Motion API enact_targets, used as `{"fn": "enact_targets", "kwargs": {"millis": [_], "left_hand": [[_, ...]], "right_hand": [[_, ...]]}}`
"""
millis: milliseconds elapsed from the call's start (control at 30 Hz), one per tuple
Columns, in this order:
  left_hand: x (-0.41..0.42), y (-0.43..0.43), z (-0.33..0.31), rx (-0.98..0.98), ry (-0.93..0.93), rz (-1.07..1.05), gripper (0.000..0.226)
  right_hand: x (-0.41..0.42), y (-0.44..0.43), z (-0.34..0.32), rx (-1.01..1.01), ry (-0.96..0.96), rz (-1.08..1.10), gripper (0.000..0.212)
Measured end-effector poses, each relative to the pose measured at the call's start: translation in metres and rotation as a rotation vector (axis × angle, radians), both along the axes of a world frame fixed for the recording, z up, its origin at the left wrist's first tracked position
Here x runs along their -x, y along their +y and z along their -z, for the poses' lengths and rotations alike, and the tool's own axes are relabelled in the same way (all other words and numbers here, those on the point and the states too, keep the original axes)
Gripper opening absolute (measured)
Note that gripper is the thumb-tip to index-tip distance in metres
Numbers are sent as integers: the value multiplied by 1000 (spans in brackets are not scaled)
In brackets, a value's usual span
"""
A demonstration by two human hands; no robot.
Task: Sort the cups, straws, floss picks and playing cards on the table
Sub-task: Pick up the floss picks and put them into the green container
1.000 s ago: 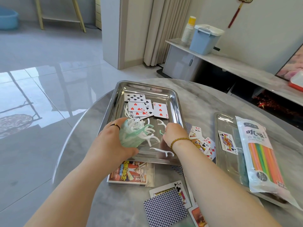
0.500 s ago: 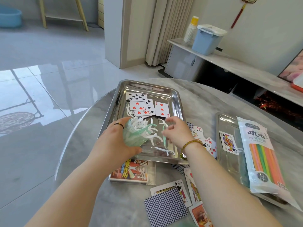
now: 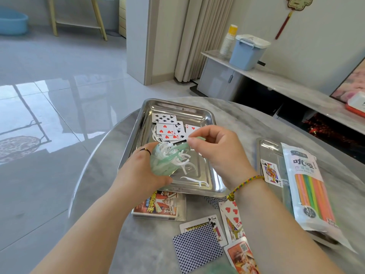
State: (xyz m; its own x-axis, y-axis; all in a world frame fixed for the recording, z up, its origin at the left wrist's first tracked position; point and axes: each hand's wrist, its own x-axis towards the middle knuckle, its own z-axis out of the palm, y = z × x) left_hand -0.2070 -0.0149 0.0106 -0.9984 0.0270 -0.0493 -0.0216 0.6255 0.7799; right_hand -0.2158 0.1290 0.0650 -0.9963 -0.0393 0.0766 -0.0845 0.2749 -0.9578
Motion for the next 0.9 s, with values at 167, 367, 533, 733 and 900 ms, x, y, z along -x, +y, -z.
{"fn": "enact_targets", "kwargs": {"millis": [167, 367, 533, 733, 900], "left_hand": [[0, 1, 1, 16, 13, 1, 75], [1, 2, 2, -50, 17, 9, 68], [0, 1, 1, -79, 24, 5, 72], [0, 2, 1, -66, 9, 15, 77], [0, 0, 2, -52, -2, 0, 70]], "right_hand": [[2, -9, 11, -190, -42, -96, 27], [2, -22, 16, -392, 62, -130, 7], [-1, -5, 12, -393, 149, -117, 25], [-3, -3, 27, -608, 284, -90, 12], [8, 6, 36, -495, 296, -101, 9]]}}
